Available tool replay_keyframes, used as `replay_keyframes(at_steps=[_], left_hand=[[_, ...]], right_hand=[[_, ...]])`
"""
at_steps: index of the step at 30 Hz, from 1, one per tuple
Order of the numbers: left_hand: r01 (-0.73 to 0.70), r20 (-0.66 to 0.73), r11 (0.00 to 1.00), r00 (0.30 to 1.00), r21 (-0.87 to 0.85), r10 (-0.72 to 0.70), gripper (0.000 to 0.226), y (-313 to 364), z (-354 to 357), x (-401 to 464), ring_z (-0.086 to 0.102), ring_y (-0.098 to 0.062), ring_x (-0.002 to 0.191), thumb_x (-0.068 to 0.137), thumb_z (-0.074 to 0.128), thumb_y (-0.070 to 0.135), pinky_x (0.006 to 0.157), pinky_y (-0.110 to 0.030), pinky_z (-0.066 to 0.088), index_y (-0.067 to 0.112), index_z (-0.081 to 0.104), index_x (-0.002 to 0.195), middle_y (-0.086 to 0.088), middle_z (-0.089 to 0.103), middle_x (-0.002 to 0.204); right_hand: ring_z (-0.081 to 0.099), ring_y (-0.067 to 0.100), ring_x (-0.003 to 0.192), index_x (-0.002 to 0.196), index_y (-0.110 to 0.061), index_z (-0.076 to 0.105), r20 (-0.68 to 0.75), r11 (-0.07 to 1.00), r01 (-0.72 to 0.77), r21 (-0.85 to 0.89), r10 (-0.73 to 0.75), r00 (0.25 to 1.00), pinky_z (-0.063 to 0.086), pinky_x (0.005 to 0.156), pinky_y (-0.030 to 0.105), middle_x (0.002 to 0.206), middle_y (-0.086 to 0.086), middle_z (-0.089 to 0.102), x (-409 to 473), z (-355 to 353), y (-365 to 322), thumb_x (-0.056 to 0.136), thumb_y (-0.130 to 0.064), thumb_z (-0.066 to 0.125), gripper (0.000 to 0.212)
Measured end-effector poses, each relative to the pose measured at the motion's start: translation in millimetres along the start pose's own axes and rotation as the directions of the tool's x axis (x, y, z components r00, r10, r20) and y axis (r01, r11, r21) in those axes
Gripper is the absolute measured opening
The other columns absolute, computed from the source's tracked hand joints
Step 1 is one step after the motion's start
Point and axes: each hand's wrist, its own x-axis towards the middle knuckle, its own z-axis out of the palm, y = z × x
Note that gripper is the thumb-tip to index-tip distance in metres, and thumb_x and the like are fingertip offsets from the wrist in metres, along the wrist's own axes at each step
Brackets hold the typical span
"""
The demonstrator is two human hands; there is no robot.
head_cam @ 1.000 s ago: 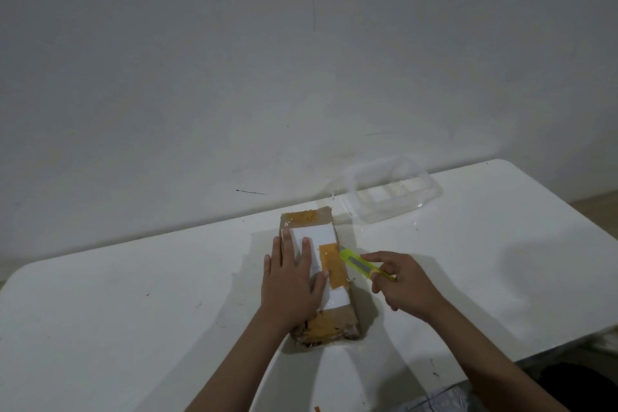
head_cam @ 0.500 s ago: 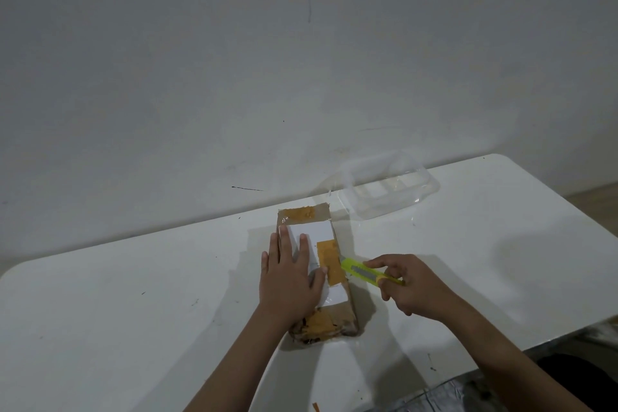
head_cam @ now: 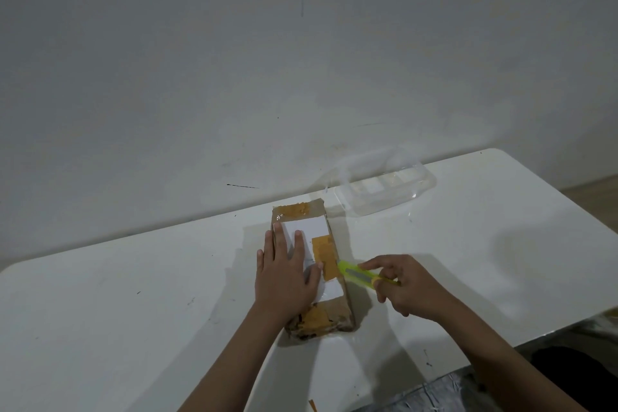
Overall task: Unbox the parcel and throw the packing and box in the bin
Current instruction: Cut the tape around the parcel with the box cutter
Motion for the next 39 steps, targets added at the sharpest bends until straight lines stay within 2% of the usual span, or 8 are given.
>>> replay_keyframes(at_steps=[3,9,13,18,20,25,34,39], left_hand=[[0.017,0.014,1.0,1.0,-0.023,-0.017,0.075,0,0,2,-0.01,-0.034,0.145,0.088,0.015,0.061,0.116,-0.048,0.004,0.021,0.002,0.151,-0.017,-0.013,0.157],[0.006,0.008,0.999,1.0,-0.042,-0.006,0.071,0,-1,1,-0.011,-0.033,0.145,0.094,0.027,0.057,0.116,-0.048,0.004,0.022,0.002,0.151,-0.016,-0.013,0.157],[0.005,0.004,0.999,1.0,-0.043,-0.005,0.074,0,-1,1,-0.01,-0.033,0.145,0.09,0.02,0.061,0.116,-0.048,0.004,0.021,0.003,0.151,-0.016,-0.012,0.158],[0.004,-0.006,0.999,1.0,-0.048,-0.004,0.079,1,-1,1,-0.01,-0.033,0.145,0.086,0.012,0.065,0.116,-0.049,0.005,0.02,0.005,0.151,-0.017,-0.012,0.157],[0.002,-0.012,0.999,1.0,-0.034,-0.003,0.089,1,-1,0,-0.009,-0.034,0.145,0.076,-0.001,0.068,0.116,-0.049,0.007,0.021,0.005,0.151,-0.017,-0.011,0.158],[0.004,-0.009,0.999,1.0,-0.032,-0.005,0.093,2,-1,0,-0.009,-0.033,0.145,0.071,-0.005,0.068,0.117,-0.048,0.006,0.021,0.003,0.151,-0.016,-0.012,0.158],[0.011,-0.006,1.0,1.0,-0.025,-0.011,0.085,2,-1,0,-0.009,-0.033,0.145,0.079,0.001,0.067,0.116,-0.048,0.006,0.021,0.003,0.151,-0.016,-0.011,0.158],[0.01,-0.003,1.0,1.0,-0.018,-0.01,0.074,1,-1,0,-0.01,-0.033,0.145,0.089,0.017,0.061,0.117,-0.047,0.004,0.022,0.001,0.151,-0.015,-0.012,0.158]], right_hand=[[0.041,0.006,0.032,0.111,-0.024,0.064,0.053,1.0,-0.023,0.019,0.022,0.998,0.037,0.04,0.022,0.065,0.009,0.063,-6,3,0,0.089,-0.005,0.053,0.031],[0.039,0.006,0.032,0.108,-0.025,0.065,0.056,0.999,-0.03,0.022,0.028,0.998,0.037,0.04,0.021,0.064,0.008,0.062,-12,-1,-1,0.088,-0.004,0.052,0.032],[0.038,0.009,0.032,0.104,-0.026,0.067,0.041,1.0,-0.025,0.01,0.025,0.999,0.036,0.039,0.021,0.061,0.006,0.063,-18,-15,0,0.087,0.0,0.053,0.034],[0.037,0.011,0.03,0.102,-0.027,0.067,-0.074,1.0,0.025,0.014,-0.024,0.997,0.037,0.039,0.022,0.058,0.005,0.064,-22,-23,7,0.087,0.002,0.053,0.036],[0.037,0.011,0.031,0.104,-0.026,0.067,-0.124,0.998,0.052,0.018,-0.05,0.991,0.037,0.039,0.022,0.058,0.004,0.064,-22,-22,8,0.087,0.002,0.054,0.035],[0.043,0.004,0.034,0.112,-0.023,0.064,-0.186,0.998,0.057,0.021,-0.052,0.981,0.038,0.038,0.02,0.066,0.007,0.063,-14,-12,8,0.09,-0.003,0.054,0.031],[0.054,0.003,0.044,0.109,-0.02,0.067,-0.252,0.996,0.08,-0.031,-0.085,0.964,0.037,0.038,0.009,0.057,0.001,0.059,5,5,8,0.087,-0.008,0.063,0.026],[0.05,0.008,0.042,0.106,-0.022,0.067,-0.282,0.997,0.081,-0.002,-0.078,0.956,0.039,0.036,0.017,0.061,0.009,0.06,12,8,4,0.086,-0.015,0.065,0.021]])
